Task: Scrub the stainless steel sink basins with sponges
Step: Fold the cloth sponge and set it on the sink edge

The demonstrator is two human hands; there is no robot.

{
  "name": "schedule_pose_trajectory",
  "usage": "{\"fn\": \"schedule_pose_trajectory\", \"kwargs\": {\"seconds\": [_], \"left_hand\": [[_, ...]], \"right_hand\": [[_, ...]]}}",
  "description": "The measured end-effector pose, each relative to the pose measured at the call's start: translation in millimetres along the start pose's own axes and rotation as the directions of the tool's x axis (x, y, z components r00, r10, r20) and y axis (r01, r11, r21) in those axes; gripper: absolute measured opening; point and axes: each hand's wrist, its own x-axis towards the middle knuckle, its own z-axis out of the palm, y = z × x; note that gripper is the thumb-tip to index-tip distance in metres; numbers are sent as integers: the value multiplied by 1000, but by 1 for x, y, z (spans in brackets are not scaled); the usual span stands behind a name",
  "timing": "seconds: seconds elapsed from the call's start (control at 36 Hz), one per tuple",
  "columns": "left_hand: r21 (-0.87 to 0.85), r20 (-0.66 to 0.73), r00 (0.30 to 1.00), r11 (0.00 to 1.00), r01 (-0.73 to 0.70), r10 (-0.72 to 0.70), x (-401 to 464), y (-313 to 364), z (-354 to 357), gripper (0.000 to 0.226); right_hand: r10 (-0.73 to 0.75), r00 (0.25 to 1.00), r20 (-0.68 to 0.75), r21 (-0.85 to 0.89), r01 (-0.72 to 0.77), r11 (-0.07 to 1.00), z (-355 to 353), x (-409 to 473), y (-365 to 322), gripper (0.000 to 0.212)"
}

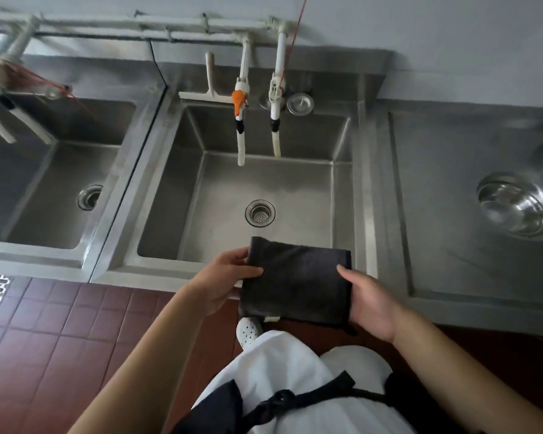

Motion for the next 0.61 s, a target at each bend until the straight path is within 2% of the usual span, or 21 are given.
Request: {"fn": "schedule_pose_trajectory", "kwargs": {"seconds": [0.06,0.11,0.17,0.19,0.25,0.31,0.36,0.39,0.44,0.5,0.53,0.61], "left_hand": [[17,-74,996,999,-40,41,-8,-1,-15,39],[67,-197,973,992,-106,117,-17,1,-25,38],[212,-337,905,957,-197,261,-25,6,-31,39],[304,-376,859,922,-238,346,-31,9,-32,39],[456,-367,795,838,-298,483,-42,15,-29,44],[603,-292,774,736,-306,561,-52,17,-27,55],[740,-226,754,612,-279,617,-62,16,-37,64],[769,-210,753,581,-266,623,-68,17,-48,64],[744,-192,786,609,-274,588,-84,20,-76,60],[627,-210,791,700,-342,574,-105,17,-104,51],[559,-272,757,738,-378,594,-116,12,-118,46],[449,-546,563,784,-428,621,-143,-10,-164,42]], "right_hand": [[-44,998,-52,-126,38,991,20,12,1,30],[-134,984,-118,-326,89,941,46,21,1,21],[-268,951,-153,-494,161,854,80,31,0,16],[-310,942,-130,-525,200,827,99,36,0,16],[-301,953,-23,-492,252,833,140,43,5,27],[-249,964,91,-422,264,867,178,50,12,47],[-271,947,170,-342,315,885,209,59,21,51],[-272,946,175,-311,316,897,221,63,26,48],[-207,961,181,-261,250,932,242,70,35,45],[-94,974,205,-234,142,962,258,76,45,42],[-51,974,223,-248,107,963,267,79,49,43],[-11,959,285,-357,116,927,298,86,55,45]]}}
